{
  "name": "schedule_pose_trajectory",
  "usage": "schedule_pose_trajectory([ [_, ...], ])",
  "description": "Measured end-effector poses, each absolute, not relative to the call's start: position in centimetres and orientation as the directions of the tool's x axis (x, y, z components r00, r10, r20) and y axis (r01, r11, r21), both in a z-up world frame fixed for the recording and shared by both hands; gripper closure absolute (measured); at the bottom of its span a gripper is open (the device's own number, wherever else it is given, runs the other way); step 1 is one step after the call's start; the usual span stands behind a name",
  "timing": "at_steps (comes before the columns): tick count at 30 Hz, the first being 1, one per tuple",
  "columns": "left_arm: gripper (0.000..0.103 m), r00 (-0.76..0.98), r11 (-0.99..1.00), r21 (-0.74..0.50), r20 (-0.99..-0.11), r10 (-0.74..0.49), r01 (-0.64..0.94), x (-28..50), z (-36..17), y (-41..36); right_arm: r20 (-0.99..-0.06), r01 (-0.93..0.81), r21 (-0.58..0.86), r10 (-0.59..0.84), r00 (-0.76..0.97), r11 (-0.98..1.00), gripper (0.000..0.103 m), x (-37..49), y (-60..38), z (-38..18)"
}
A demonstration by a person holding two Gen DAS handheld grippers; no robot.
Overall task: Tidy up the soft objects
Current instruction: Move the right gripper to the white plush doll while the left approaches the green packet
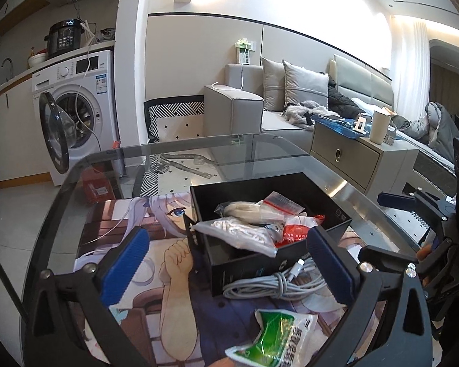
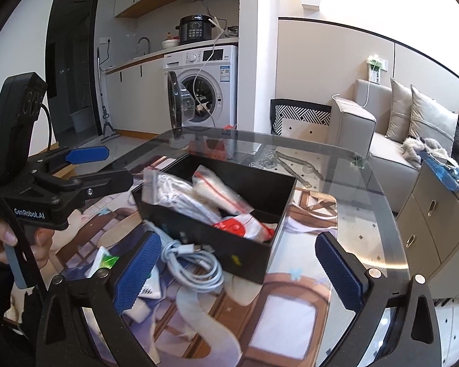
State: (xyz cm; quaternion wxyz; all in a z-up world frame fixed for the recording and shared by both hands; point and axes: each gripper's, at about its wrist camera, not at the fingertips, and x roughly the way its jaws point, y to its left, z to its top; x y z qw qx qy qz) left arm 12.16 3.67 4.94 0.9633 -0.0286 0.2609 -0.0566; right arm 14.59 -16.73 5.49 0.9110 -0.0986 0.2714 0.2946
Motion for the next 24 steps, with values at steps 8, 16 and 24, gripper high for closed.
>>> schedule_pose_trajectory([
  [8,0.000,0.862,0.993,-0.084,-0.493,-0.114,0.083,9.2,5.0,4.0,-0.578,-0.583,-0.003,0.474,0.664,0.812,0.001,11.4,-16.8,4.8],
  [16,0.000,0.859,0.993,-0.100,-0.502,-0.102,0.060,6.8,4.2,4.7,-0.612,-0.564,0.042,0.468,0.638,0.824,0.001,8.6,-17.2,3.6],
  [24,0.000,0.855,0.992,-0.115,-0.510,-0.096,0.043,5.1,3.3,5.5,-0.640,-0.570,0.081,0.481,0.599,0.818,0.001,6.3,-16.3,1.9],
])
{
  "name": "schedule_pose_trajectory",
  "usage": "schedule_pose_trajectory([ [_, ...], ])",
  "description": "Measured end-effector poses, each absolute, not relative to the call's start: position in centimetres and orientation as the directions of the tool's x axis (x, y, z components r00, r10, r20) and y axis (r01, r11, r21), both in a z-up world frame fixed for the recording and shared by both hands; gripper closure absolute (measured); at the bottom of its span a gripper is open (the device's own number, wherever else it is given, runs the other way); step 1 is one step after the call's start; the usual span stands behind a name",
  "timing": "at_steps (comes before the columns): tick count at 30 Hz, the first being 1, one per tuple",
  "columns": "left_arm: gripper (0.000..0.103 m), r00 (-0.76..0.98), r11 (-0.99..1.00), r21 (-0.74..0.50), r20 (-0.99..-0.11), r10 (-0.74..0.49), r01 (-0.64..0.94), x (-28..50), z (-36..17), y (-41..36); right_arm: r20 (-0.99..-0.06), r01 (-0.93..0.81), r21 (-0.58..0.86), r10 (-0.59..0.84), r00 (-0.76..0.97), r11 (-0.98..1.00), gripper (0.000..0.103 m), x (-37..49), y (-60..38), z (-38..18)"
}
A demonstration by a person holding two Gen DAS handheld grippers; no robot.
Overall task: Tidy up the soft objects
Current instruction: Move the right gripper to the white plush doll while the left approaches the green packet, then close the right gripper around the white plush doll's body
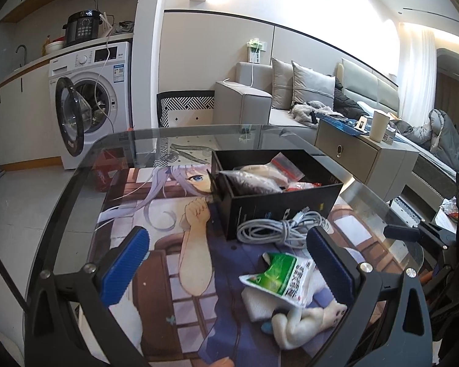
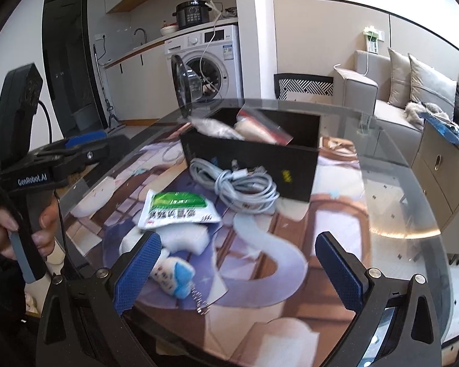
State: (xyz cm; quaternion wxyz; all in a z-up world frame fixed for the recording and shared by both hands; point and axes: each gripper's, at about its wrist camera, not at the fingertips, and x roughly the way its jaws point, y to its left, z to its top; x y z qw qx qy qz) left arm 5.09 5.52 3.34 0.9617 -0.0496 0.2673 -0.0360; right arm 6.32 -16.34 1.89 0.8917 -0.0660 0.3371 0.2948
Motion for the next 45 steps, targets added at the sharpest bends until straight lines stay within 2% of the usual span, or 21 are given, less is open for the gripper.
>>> schedule_pose_trajectory([
  [8,0.000,0.848,0.991,-0.127,-0.521,-0.098,0.037,3.7,2.4,6.0,-0.661,-0.588,0.144,0.519,0.542,0.796,0.001,5.1,-14.0,-0.2],
  [21,0.000,0.834,0.989,-0.146,-0.543,-0.100,0.024,3.4,1.4,6.6,-0.667,-0.604,0.168,0.541,0.512,0.779,0.001,4.6,-10.7,-1.8],
  [30,0.000,0.828,0.990,-0.139,-0.553,-0.091,0.016,3.8,1.1,6.7,-0.673,-0.595,0.167,0.532,0.514,0.786,0.001,4.9,-9.4,-2.6],
  [35,0.000,0.825,0.991,-0.137,-0.558,-0.089,0.014,3.9,1.0,6.7,-0.683,-0.582,0.076,0.467,0.562,0.810,0.001,4.9,-9.0,-3.0],
  [45,0.000,0.816,0.990,-0.135,-0.569,-0.101,0.027,4.3,0.6,6.1,-0.685,-0.573,0.094,0.471,0.557,0.814,0.001,5.4,-13.1,-2.8],
])
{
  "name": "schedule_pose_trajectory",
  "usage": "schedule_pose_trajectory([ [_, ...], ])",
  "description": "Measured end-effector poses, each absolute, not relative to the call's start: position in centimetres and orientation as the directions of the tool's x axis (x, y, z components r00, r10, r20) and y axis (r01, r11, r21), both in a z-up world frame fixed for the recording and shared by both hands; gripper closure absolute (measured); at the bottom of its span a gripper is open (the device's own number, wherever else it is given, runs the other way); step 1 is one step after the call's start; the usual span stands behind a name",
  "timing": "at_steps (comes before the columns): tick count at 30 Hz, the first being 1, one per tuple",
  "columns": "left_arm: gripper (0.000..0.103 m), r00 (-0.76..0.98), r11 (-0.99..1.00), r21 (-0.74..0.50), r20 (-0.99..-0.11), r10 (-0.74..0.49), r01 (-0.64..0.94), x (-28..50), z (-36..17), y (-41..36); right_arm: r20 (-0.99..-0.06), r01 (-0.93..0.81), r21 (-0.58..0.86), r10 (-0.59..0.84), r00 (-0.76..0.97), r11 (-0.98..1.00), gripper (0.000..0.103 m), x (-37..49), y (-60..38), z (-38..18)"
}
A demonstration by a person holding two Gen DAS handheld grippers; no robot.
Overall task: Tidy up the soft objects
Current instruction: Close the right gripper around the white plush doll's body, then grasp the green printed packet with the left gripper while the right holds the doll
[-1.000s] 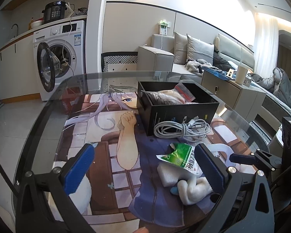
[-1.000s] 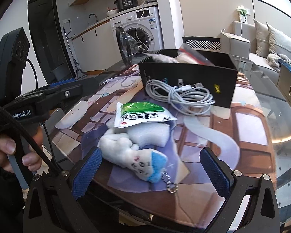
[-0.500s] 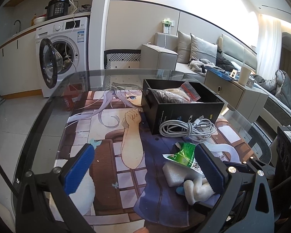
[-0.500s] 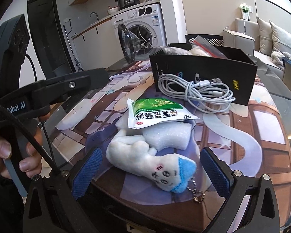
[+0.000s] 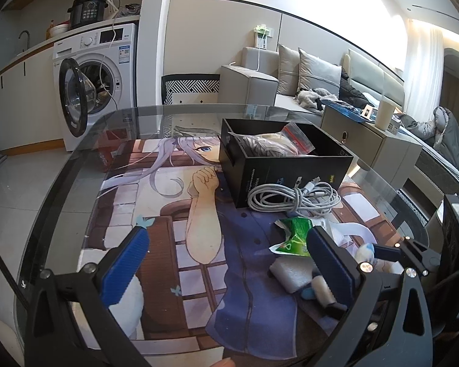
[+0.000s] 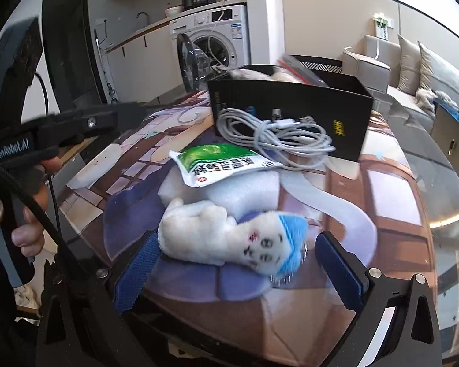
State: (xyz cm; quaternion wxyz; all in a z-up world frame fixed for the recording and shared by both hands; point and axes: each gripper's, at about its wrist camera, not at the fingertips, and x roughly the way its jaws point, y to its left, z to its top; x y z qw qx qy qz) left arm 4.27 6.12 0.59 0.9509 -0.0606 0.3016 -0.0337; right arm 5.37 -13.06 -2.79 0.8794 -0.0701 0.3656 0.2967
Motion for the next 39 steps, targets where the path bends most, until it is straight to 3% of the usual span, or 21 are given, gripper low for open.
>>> schedule_pose_trajectory([
  [25,0.000,0.795,0.991,-0.122,-0.596,-0.114,0.050,4.8,-0.2,5.0,-0.665,-0.607,0.104,0.509,0.547,0.788,0.001,6.2,-13.6,-3.0],
  [29,0.000,0.791,0.991,-0.119,-0.601,-0.114,0.053,4.9,-0.3,4.8,-0.665,-0.617,0.100,0.514,0.542,0.780,0.012,6.1,-13.8,-2.8],
  [39,0.000,0.789,0.991,-0.119,-0.603,-0.118,0.058,4.9,-0.3,4.5,-0.611,-0.622,0.109,0.546,0.573,0.775,0.013,5.1,-15.9,-1.3],
])
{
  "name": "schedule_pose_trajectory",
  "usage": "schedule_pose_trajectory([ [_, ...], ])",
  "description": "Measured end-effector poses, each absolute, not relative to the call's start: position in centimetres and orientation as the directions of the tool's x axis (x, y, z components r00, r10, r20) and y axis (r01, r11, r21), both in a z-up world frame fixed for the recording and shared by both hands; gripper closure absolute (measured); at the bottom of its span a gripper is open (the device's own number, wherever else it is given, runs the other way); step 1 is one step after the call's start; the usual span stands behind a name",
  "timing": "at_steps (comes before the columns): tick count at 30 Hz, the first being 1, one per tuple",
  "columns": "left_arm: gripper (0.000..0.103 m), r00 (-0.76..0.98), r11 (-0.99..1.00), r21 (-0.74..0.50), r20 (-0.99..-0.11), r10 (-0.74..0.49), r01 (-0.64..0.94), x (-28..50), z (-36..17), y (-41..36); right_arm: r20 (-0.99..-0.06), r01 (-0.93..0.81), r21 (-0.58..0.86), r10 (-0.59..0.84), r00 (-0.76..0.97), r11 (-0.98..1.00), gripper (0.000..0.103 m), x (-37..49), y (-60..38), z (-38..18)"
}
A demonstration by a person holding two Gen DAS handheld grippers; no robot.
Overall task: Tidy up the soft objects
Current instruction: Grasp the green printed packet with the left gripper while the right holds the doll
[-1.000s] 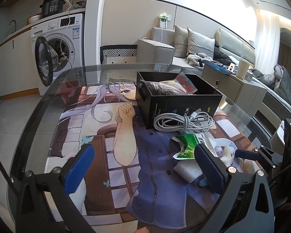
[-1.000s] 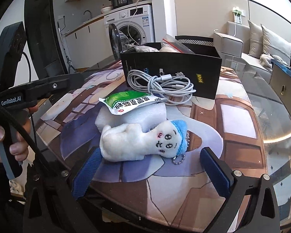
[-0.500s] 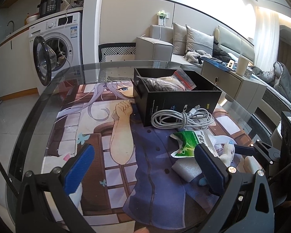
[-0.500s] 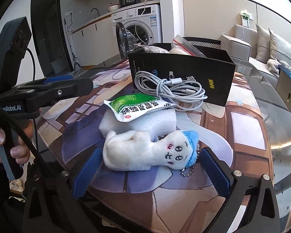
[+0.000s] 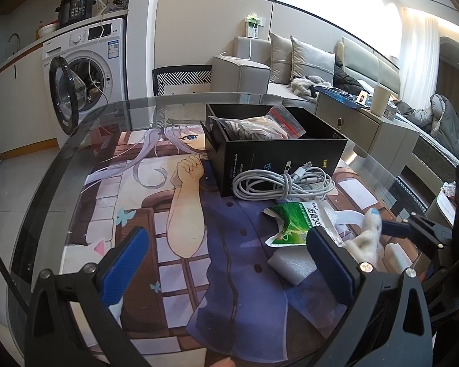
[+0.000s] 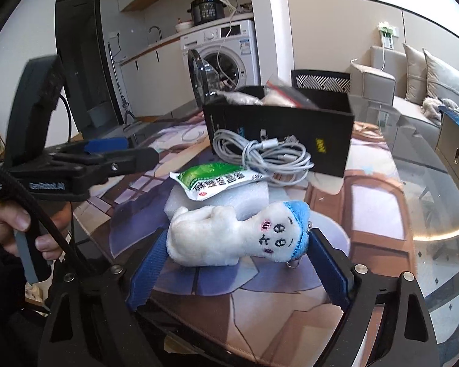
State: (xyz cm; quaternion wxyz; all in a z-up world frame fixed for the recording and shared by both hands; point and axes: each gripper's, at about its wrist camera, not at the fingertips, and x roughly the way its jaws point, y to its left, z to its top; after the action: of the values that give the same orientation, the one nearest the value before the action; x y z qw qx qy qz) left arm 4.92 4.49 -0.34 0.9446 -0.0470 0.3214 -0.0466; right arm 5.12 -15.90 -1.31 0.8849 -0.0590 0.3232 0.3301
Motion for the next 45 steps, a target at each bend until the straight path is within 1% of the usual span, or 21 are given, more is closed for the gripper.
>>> schedule_pose_trajectory([
  [12,0.000,0.747,0.983,-0.115,-0.640,-0.181,0.140,6.2,-0.7,1.5,-0.564,-0.539,0.117,0.503,0.655,0.834,0.012,5.8,-19.4,0.0],
  [14,0.000,0.724,0.979,-0.129,-0.659,-0.204,0.159,6.9,-0.8,0.9,-0.561,-0.526,0.120,0.495,0.664,0.842,0.012,5.8,-19.9,0.1],
  [23,0.000,0.661,0.959,-0.207,-0.696,-0.282,0.192,9.3,-1.3,-0.4,-0.555,-0.517,0.131,0.494,0.669,0.846,0.012,6.1,-20.4,0.1],
  [26,0.002,0.648,0.957,-0.211,-0.704,-0.291,0.200,9.7,-1.6,-0.8,-0.558,-0.517,0.134,0.496,0.666,0.845,0.012,6.2,-20.4,0.0],
  [28,0.007,0.640,0.952,-0.223,-0.704,-0.306,0.209,9.9,-1.8,-1.1,-0.558,-0.517,0.135,0.496,0.665,0.845,0.012,6.2,-20.3,-0.1],
  [29,0.010,0.636,0.950,-0.229,-0.705,-0.314,0.214,10.0,-1.9,-1.1,-0.558,-0.518,0.135,0.497,0.664,0.844,0.012,6.2,-20.3,-0.1],
  [31,0.014,0.630,0.948,-0.230,-0.709,-0.317,0.219,10.1,-2.1,-1.3,-0.557,-0.519,0.134,0.498,0.665,0.844,0.012,6.2,-20.3,-0.1],
  [32,0.020,0.628,0.946,-0.233,-0.708,-0.324,0.225,10.2,-2.1,-1.4,-0.557,-0.520,0.135,0.499,0.664,0.843,0.012,6.1,-20.3,-0.1],
  [33,0.024,0.624,0.943,-0.239,-0.708,-0.332,0.230,10.3,-2.2,-1.4,-0.557,-0.520,0.134,0.498,0.665,0.844,0.012,6.1,-20.3,-0.1],
  [34,0.026,0.619,0.940,-0.249,-0.708,-0.340,0.232,10.3,-2.4,-1.5,-0.555,-0.521,0.133,0.498,0.666,0.843,0.012,6.1,-20.2,-0.1],
  [35,0.032,0.618,0.939,-0.253,-0.707,-0.344,0.233,10.3,-2.4,-1.5,-0.556,-0.522,0.134,0.499,0.664,0.843,0.012,6.1,-20.2,-0.1],
  [36,0.036,0.619,0.938,-0.254,-0.705,-0.346,0.235,10.2,-2.4,-1.5,-0.556,-0.522,0.133,0.499,0.665,0.843,0.012,6.1,-20.2,-0.1],
  [40,0.040,0.630,0.936,-0.245,-0.692,-0.352,0.253,9.8,-2.2,-1.5,-0.556,-0.522,0.133,0.499,0.664,0.843,0.012,6.1,-20.2,-0.1],
  [41,0.043,0.633,0.936,-0.244,-0.690,-0.352,0.254,9.7,-2.2,-1.4,-0.556,-0.523,0.135,0.501,0.663,0.842,0.012,6.1,-20.2,-0.1],
  [42,0.050,0.637,0.936,-0.244,-0.686,-0.353,0.255,9.7,-2.1,-1.3,-0.555,-0.523,0.134,0.501,0.664,0.842,0.012,6.1,-20.2,-0.1],
  [45,0.054,0.643,0.933,-0.249,-0.677,-0.359,0.258,9.4,-1.8,-1.0,-0.554,-0.522,0.133,0.500,0.665,0.842,0.012,6.1,-20.2,-0.1],
])
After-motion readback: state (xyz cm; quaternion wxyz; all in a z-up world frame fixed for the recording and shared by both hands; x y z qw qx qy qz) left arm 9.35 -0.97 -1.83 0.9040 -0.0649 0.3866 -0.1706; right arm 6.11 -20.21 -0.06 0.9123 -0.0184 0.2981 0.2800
